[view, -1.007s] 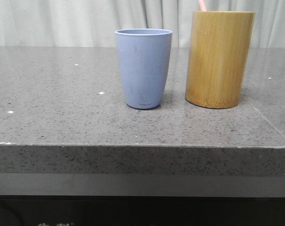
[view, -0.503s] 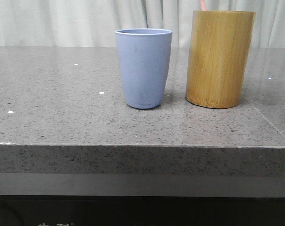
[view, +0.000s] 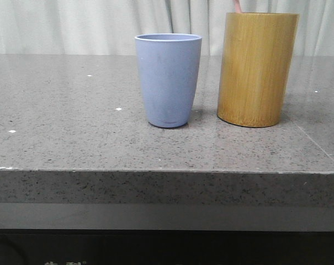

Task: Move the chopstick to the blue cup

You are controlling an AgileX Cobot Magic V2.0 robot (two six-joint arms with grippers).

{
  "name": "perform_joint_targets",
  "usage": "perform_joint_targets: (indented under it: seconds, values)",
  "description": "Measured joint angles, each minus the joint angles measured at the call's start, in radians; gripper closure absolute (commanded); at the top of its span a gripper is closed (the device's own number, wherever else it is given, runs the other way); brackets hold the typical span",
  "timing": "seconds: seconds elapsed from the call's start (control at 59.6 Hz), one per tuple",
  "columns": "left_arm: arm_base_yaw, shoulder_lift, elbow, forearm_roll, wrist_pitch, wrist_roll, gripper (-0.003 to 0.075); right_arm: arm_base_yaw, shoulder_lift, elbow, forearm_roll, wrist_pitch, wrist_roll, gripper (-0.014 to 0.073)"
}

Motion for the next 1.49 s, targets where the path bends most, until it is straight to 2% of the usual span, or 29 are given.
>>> perform_joint_targets:
  seconds: [0.134,0.386,0.52,0.755,0.906,1.158,1.393,1.494]
  values:
    - [0.0,0.0,0.0,0.0,0.0,0.0,0.0739,0.0,0.0,0.0,0.0,0.0,0.0,0.0641]
    - [0.0,0.0,0.0,0.0,0.0,-0.002,0.0739,0.0,-0.078,0.0,0.0,-0.018,0.0,0.0641]
    - [0.0,0.0,0.0,0.0,0.0,-0.002,0.0739,0.0,-0.175,0.0,0.017,-0.1,0.0,0.0641]
    - [0.0,0.0,0.0,0.0,0.0,-0.002,0.0739,0.007,-0.283,-0.004,0.169,-0.281,0.0,0.0641]
    - [0.0,0.0,0.0,0.0,0.0,-0.002,0.0739,0.069,-0.281,-0.004,0.22,-0.299,0.0,0.0641]
    - [0.0,0.0,0.0,0.0,0.0,-0.002,0.0739,0.185,-0.192,-0.004,0.224,-0.308,0.0,0.0641]
    - [0.0,0.0,0.0,0.0,0.0,-0.002,0.0739,0.2,-0.053,-0.004,0.242,-0.274,0.0,0.0634]
    - [0.0,0.0,0.0,0.0,0.0,-0.002,0.0739,0.2,-0.009,-0.004,0.245,-0.252,0.0,0.0592]
